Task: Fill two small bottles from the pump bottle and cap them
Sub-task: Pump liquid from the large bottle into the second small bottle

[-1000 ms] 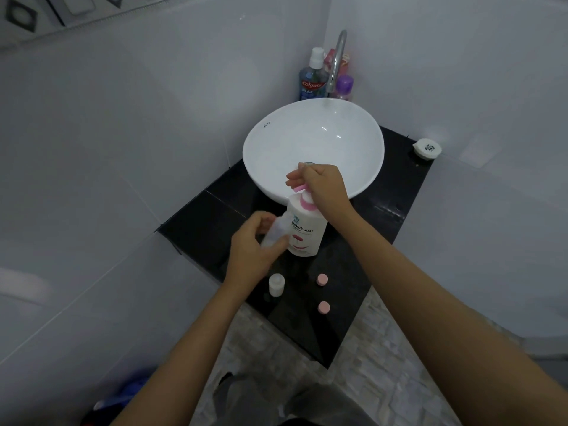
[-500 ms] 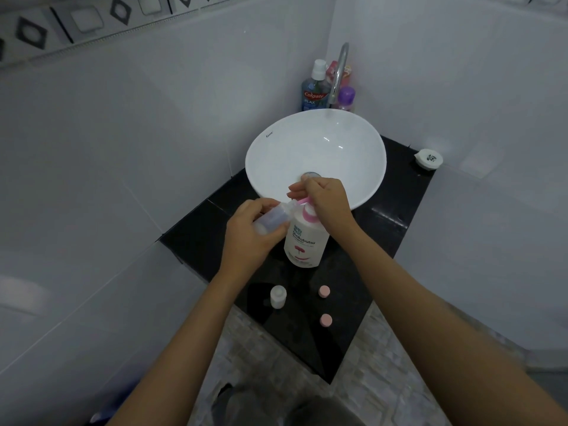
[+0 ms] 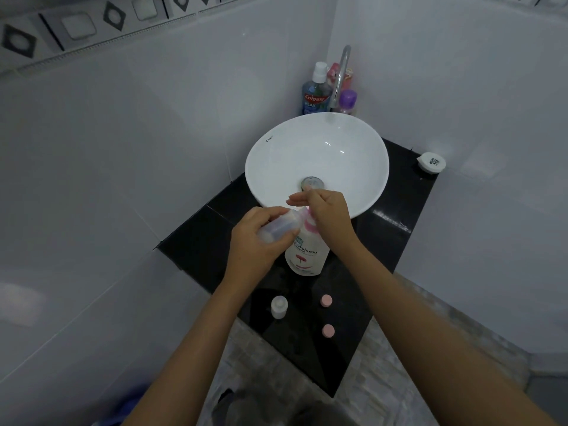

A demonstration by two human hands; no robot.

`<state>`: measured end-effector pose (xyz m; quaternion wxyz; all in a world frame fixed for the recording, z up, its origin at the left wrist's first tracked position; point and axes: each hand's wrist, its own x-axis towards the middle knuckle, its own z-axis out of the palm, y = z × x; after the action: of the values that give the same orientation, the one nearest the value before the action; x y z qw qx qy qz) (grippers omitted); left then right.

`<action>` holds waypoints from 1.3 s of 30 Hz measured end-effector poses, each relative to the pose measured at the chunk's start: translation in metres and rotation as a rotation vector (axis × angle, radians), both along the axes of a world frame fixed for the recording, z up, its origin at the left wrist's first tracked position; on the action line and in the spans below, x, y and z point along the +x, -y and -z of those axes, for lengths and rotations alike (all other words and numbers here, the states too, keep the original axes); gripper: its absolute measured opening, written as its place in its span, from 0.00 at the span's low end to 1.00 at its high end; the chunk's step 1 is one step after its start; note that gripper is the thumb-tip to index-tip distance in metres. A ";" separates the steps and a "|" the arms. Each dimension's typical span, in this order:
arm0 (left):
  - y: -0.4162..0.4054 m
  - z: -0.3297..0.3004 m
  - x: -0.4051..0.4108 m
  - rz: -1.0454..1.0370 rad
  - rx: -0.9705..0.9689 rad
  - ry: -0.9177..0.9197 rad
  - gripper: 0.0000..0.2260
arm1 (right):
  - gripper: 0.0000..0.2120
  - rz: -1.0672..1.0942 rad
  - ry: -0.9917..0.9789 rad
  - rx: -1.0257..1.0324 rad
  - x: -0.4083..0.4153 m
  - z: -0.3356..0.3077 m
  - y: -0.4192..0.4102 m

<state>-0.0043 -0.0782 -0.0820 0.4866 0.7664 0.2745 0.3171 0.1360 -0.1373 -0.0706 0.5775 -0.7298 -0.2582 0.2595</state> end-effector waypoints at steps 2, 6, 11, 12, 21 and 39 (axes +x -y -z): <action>0.000 0.003 0.001 0.012 -0.014 -0.016 0.15 | 0.18 0.000 0.009 -0.031 -0.001 0.006 0.001; 0.000 0.005 0.000 0.014 -0.073 -0.005 0.15 | 0.17 0.014 0.074 -0.059 -0.004 0.012 0.003; -0.001 -0.004 -0.002 0.016 -0.089 0.031 0.14 | 0.16 -0.013 0.112 -0.053 0.004 -0.005 0.002; -0.001 -0.004 -0.002 0.016 -0.082 0.038 0.15 | 0.17 -0.014 0.121 -0.051 0.005 -0.007 0.001; 0.001 0.001 0.000 0.014 -0.133 0.021 0.14 | 0.19 0.019 0.047 -0.015 -0.001 0.005 0.002; -0.001 0.000 0.000 0.020 -0.157 0.008 0.17 | 0.19 0.026 0.060 -0.032 -0.001 0.004 0.002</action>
<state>-0.0042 -0.0770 -0.0820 0.5493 0.7273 0.2888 0.2930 0.1354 -0.1392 -0.0744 0.5609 -0.7498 -0.2616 0.2339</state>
